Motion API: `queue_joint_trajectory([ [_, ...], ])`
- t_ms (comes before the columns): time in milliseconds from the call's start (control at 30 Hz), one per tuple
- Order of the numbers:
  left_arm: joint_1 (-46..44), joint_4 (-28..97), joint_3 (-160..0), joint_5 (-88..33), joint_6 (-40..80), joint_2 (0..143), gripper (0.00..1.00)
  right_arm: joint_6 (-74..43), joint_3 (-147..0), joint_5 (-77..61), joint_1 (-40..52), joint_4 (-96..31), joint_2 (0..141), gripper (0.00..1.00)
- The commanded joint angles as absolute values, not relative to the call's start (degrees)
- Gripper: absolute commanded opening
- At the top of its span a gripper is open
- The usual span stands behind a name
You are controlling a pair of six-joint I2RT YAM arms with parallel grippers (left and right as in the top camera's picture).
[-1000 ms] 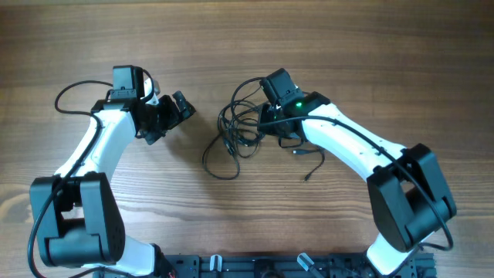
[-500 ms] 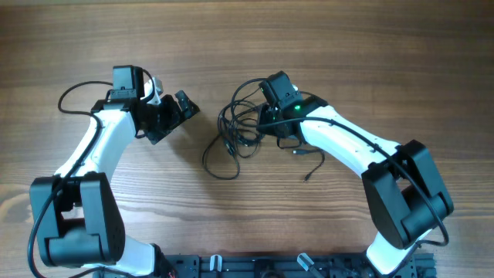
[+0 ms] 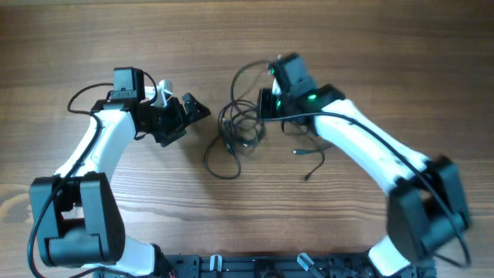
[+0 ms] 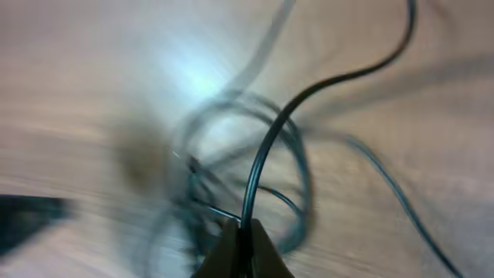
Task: Untangle cables
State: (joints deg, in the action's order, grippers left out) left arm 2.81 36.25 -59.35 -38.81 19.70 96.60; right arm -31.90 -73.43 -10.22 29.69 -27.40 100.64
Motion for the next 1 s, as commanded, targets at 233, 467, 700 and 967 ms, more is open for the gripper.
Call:
queue_joint_trajectory([
  [233,-0.78,34.13,-59.13,-45.43,15.18,97.32,1.00,-23.97,-76.82,-21.76,29.65,-13.96,85.36,0.04],
  [467,-4.80,33.74,-59.13,-35.20,17.10,97.32,1.00,-20.80,-76.82,-23.97,29.65,-6.76,82.67,0.04],
  [700,-5.04,33.61,-59.13,-29.89,18.46,97.32,1.00,-11.68,-76.82,-13.37,29.58,-6.42,69.60,0.04],
  [967,-5.06,32.75,-59.13,-32.16,18.46,97.32,1.00,-4.49,-76.82,7.20,29.58,-8.78,56.75,0.04],
])
